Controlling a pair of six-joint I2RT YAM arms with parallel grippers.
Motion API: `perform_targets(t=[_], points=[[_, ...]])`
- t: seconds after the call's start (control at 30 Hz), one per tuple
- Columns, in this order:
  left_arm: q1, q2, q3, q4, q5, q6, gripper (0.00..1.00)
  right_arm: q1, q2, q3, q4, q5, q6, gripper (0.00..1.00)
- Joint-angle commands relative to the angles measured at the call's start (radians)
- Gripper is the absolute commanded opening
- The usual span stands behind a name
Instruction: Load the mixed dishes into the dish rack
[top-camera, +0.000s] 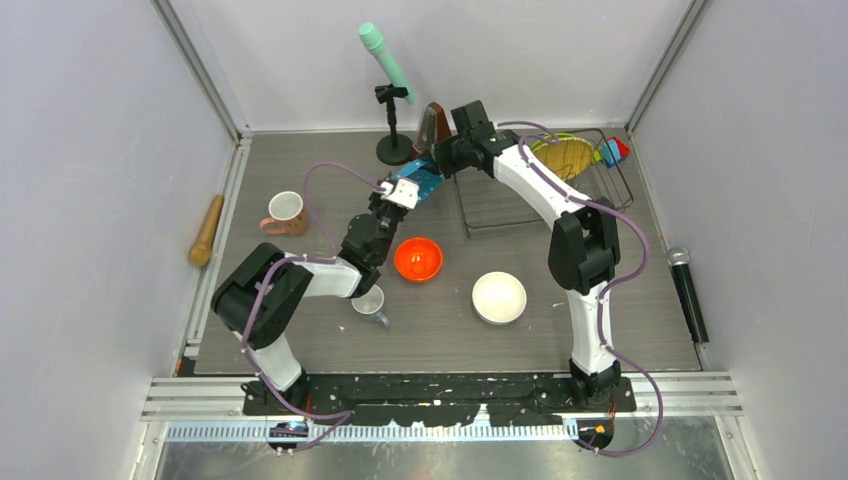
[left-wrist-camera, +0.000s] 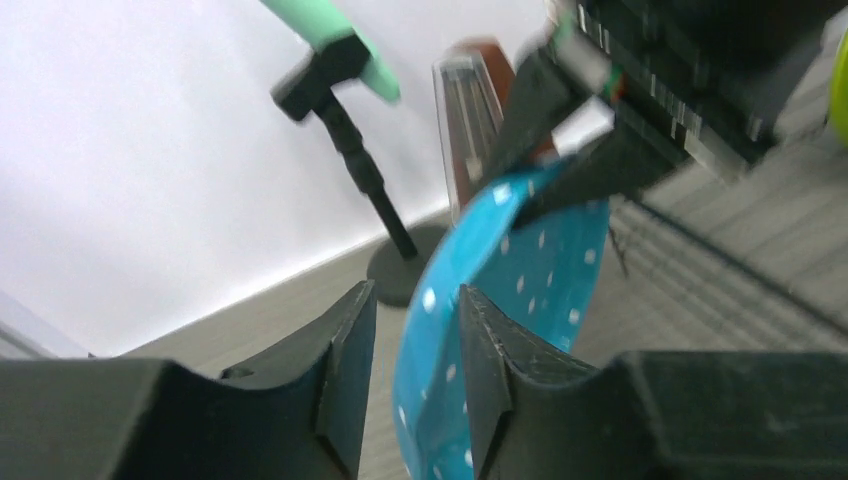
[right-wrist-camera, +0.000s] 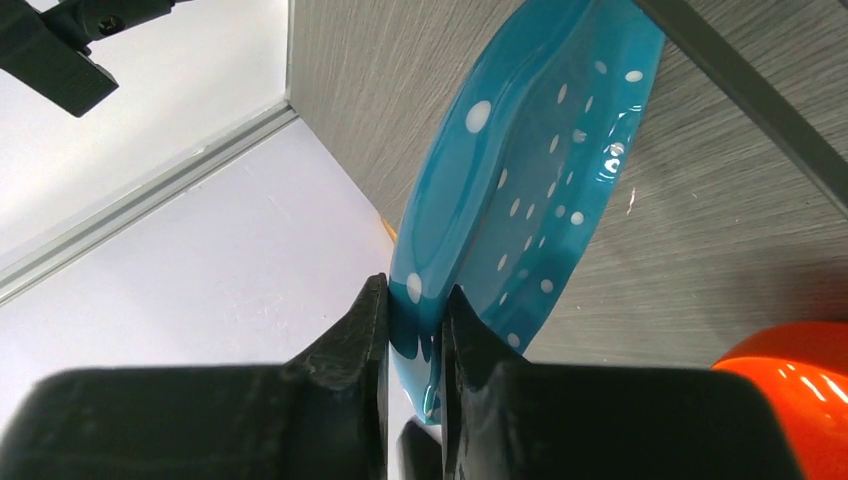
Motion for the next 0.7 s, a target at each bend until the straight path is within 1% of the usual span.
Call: perform_targets(t=[0.0, 0.03, 0.1, 0.23, 0.3, 0.37, 0.43, 0.5, 0.57, 0.67], points=[[-0.016, -0.136, 0.047, 0.201, -0.018, -0.081, 0.43, 0.009, -0.066, 0.029, 0.016, 0.040, -0.027, 0.00], [-0.017, -0.154, 0.042, 0.190, -0.021, -0.102, 0.48, 0.010, -0.077, 0.032, 0.016, 0.045, -0.031, 0.00], [-0.027, -0.204, 0.037, 0.135, -0.034, -0.142, 0.55, 0.010, -0.092, 0.046, 0.017, 0.051, -0.041, 0.00], [-0.029, -0.344, 0.055, -0.102, -0.010, -0.225, 0.64, 0.010, -0.120, 0.098, 0.014, 0.060, -0.061, 0.00], [-0.029, -0.408, 0.075, -0.242, -0.021, -0.284, 0.67, 0.010, -0.135, 0.129, 0.005, 0.069, -0.077, 0.00], [-0.029, -0.461, 0.101, -0.365, -0.049, -0.355, 0.67, 0.010, -0.160, 0.142, -0.001, 0.093, -0.095, 0.00], [-0.029, -0.504, 0.130, -0.522, -0.063, -0.435, 0.67, 0.010, -0.202, 0.131, 0.006, 0.134, -0.115, 0.00], [-0.029, -0.534, 0.168, -0.671, -0.060, -0.475, 0.67, 0.010, -0.250, 0.107, 0.040, 0.206, -0.140, 0.00], [-0.029, -0.551, 0.187, -0.755, -0.072, -0.511, 0.69, 0.010, -0.302, 0.090, 0.062, 0.235, -0.162, 0.00], [-0.029, -0.576, 0.182, -0.792, -0.106, -0.546, 0.70, 0.007, -0.329, 0.095, 0.069, 0.238, -0.177, 0.00]])
